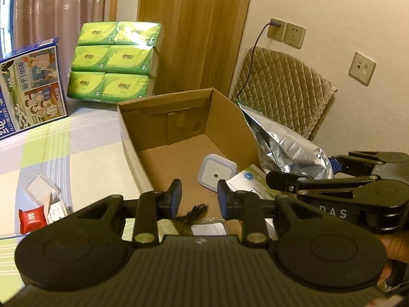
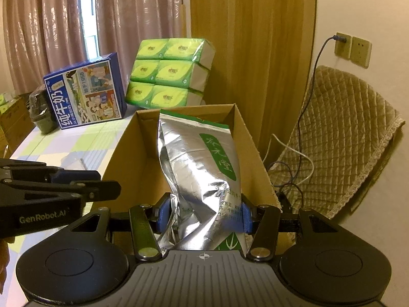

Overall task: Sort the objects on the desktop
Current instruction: 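Open the left tool to drop the cable into the box while the right tool releases the foil bag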

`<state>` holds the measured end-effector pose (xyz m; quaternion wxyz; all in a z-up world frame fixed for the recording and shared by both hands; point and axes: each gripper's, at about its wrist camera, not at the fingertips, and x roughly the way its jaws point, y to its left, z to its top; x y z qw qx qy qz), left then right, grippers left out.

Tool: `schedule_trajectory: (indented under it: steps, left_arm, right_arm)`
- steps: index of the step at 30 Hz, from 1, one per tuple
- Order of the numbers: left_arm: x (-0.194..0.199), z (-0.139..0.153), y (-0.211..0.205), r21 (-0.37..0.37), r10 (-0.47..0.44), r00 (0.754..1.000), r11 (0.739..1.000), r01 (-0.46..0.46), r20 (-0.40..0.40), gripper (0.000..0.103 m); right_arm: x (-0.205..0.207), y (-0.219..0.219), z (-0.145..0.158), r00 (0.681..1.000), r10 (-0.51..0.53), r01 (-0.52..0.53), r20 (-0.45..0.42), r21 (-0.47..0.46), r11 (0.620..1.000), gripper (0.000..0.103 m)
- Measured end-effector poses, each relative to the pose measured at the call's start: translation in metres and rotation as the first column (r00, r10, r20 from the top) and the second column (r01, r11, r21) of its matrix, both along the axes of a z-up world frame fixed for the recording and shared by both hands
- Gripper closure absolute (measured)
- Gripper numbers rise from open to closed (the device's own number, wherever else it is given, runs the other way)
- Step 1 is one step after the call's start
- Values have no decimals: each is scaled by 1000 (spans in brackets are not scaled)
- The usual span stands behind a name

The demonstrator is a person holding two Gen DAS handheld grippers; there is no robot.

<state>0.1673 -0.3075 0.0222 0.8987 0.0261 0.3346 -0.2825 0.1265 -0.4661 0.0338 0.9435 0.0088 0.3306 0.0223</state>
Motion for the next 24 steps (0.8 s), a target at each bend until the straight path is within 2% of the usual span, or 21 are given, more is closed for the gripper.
schedule_trajectory:
  steps: [11, 13, 14, 15, 24]
  left_arm:
    - [-2, 9, 29, -12, 45, 999, 999, -45, 14, 75]
    - [-3, 9, 34, -10, 52, 999, 999, -52, 16, 73]
    - [-3, 8, 36, -8, 55, 998, 998, -55, 16, 73]
    - [-4, 8, 38, -7, 58, 998, 998, -58, 15, 73]
    - [-14, 7, 63, 6, 92, 996, 996, -92, 12, 70]
  right_arm:
    - [10, 14, 6, 1000, 13, -13, 4, 32, 999, 52]
    - [16, 15, 6, 1000, 15, -15, -2, 59, 998, 45]
    - [17, 15, 6, 1000, 8, -8, 4, 68, 998, 32]
    - [16, 15, 8, 1000, -1, 0, 19, 71, 998, 25]
    - [-8, 10, 22, 999, -18, 14, 46, 84, 996, 21]
